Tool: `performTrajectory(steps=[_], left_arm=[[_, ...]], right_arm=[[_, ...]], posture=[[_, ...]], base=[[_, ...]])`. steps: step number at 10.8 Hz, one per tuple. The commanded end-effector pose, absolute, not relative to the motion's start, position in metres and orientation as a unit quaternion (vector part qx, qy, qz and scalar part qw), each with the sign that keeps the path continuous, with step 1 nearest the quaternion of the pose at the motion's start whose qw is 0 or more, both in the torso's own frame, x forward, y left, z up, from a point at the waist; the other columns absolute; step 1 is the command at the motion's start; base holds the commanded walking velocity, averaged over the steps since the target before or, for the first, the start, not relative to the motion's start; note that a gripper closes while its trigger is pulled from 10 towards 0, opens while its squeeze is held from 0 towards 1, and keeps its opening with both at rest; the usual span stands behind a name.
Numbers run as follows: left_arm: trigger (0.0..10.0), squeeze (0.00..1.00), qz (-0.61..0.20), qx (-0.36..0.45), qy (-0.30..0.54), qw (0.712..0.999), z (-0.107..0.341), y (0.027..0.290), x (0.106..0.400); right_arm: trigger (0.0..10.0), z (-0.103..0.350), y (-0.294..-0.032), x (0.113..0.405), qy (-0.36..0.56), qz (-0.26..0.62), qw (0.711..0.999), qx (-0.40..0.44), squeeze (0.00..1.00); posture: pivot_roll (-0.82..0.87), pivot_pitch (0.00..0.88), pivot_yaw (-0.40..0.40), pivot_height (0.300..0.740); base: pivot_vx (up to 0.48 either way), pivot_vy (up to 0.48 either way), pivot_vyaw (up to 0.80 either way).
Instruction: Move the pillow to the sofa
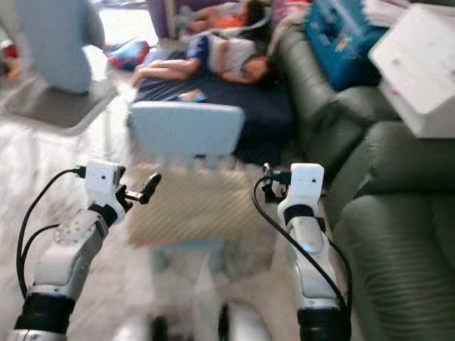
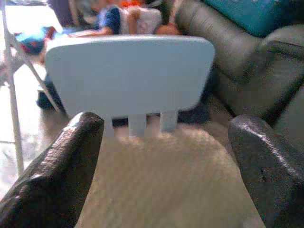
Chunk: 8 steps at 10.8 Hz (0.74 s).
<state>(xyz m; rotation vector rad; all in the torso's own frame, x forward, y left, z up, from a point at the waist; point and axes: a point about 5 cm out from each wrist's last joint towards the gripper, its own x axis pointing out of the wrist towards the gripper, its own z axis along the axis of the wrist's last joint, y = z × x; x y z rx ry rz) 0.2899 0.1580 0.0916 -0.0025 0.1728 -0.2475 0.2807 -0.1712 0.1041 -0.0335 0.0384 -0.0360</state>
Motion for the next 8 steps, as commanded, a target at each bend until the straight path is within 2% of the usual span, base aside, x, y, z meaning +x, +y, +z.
performTrajectory(steps=[1, 2, 3, 8], left_arm=[[10.0, 0.00, -0.086, 0.017, 0.083, 0.993, 0.091, 0.168, 0.290], [10.0, 0.00, -0.081, 0.034, 0.074, 0.993, 0.094, 0.171, 0.290], [10.0, 0.00, -0.049, 0.085, 0.071, 0.993, 0.094, 0.177, 0.290], [10.0, 0.00, -0.072, 0.072, 0.068, 0.992, 0.105, 0.169, 0.290]], right_arm=[[10.0, 0.108, -0.175, 0.280, 0.012, -0.021, 1.000, -0.017, 0.00], [10.0, 0.106, -0.174, 0.279, 0.015, -0.021, 1.000, -0.014, 0.00], [10.0, 0.105, -0.174, 0.278, 0.017, -0.024, 0.999, -0.013, 0.00], [10.0, 0.097, -0.174, 0.271, 0.021, -0.053, 0.998, 0.018, 0.00]], posture=[[0.00, 0.134, -0.068, 0.740], [0.00, 0.136, -0.069, 0.740], [0.01, 0.138, -0.062, 0.740], [0.03, 0.157, 0.006, 0.740]], base=[[0.000, 0.000, 0.47], [0.000, 0.000, 0.77], [0.000, 0.000, 0.48], [0.000, 0.000, 0.00]])
